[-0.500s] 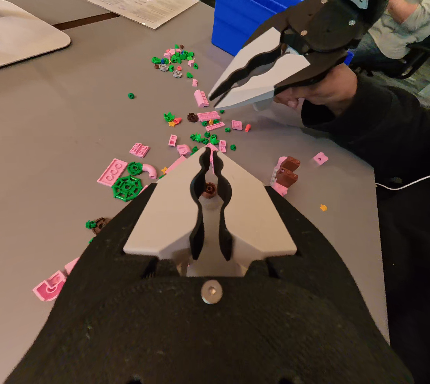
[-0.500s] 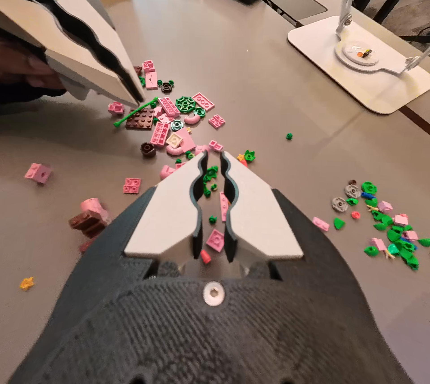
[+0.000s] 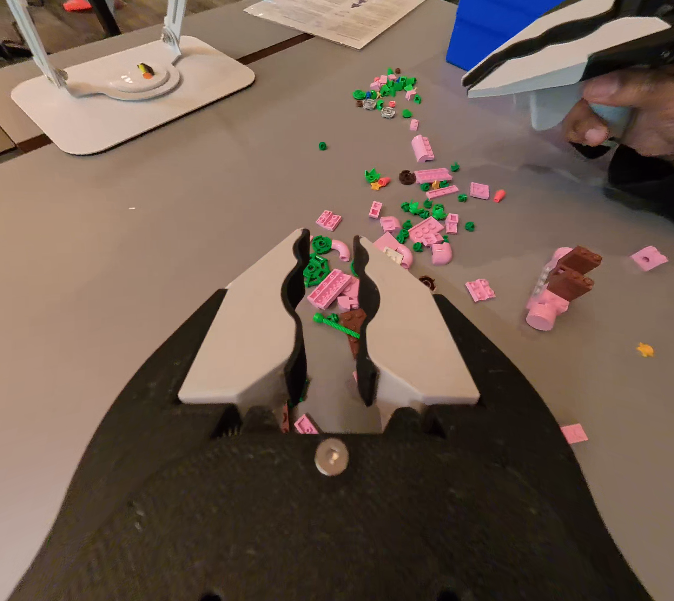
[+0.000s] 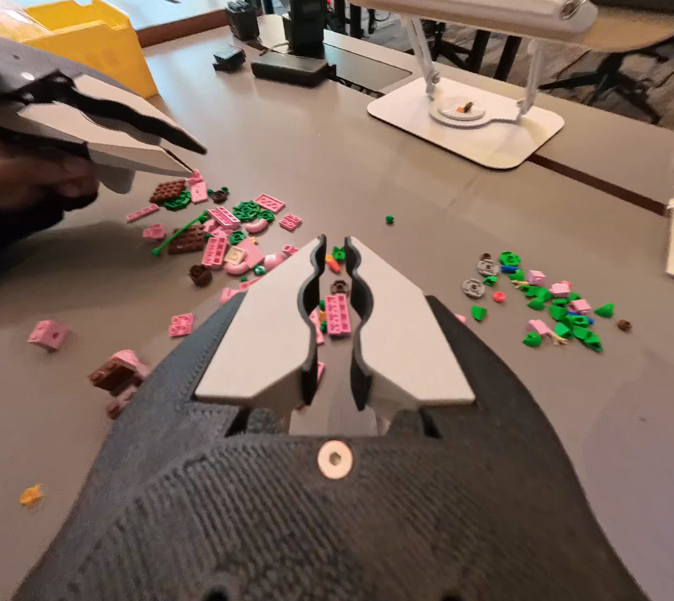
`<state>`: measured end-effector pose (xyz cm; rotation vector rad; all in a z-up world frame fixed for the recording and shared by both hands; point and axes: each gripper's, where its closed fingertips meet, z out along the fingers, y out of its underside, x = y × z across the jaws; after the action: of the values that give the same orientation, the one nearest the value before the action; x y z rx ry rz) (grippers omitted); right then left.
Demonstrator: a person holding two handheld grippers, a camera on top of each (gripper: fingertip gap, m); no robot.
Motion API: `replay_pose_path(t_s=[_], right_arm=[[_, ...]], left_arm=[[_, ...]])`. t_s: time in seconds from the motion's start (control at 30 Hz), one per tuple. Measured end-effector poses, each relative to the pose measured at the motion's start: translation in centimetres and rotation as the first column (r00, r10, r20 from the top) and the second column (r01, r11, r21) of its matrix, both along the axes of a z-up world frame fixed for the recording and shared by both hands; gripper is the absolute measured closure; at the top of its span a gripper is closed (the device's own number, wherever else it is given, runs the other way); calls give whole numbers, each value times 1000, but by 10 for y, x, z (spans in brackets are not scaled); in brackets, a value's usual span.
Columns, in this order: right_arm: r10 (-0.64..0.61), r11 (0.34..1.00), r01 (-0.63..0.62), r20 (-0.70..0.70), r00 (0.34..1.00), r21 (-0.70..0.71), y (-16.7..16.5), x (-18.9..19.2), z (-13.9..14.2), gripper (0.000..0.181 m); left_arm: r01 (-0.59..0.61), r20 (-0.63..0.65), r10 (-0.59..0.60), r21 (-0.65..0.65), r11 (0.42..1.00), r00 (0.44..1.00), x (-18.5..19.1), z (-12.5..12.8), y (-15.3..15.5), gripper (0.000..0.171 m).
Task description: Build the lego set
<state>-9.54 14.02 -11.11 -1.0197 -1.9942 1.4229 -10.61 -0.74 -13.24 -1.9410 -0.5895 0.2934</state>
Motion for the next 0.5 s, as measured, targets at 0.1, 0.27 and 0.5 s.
replay_pose_path(t_s=[0.1, 0.27, 0.5], right_arm=[[-2, 999, 4, -39, 999, 50, 0, 3, 3, 172], [-43, 986, 61, -119, 992, 152, 13, 3, 11, 169], [-53, 998, 54, -106, 993, 10, 19, 5, 21, 166]], left_arm=[[-34, -15, 33, -39, 999, 999, -6, -6, -5, 149], [-116, -63, 109, -120, 986, 992, -21, -16, -21, 149], [41, 100, -56, 146, 988, 993, -2, -3, -4, 146]])
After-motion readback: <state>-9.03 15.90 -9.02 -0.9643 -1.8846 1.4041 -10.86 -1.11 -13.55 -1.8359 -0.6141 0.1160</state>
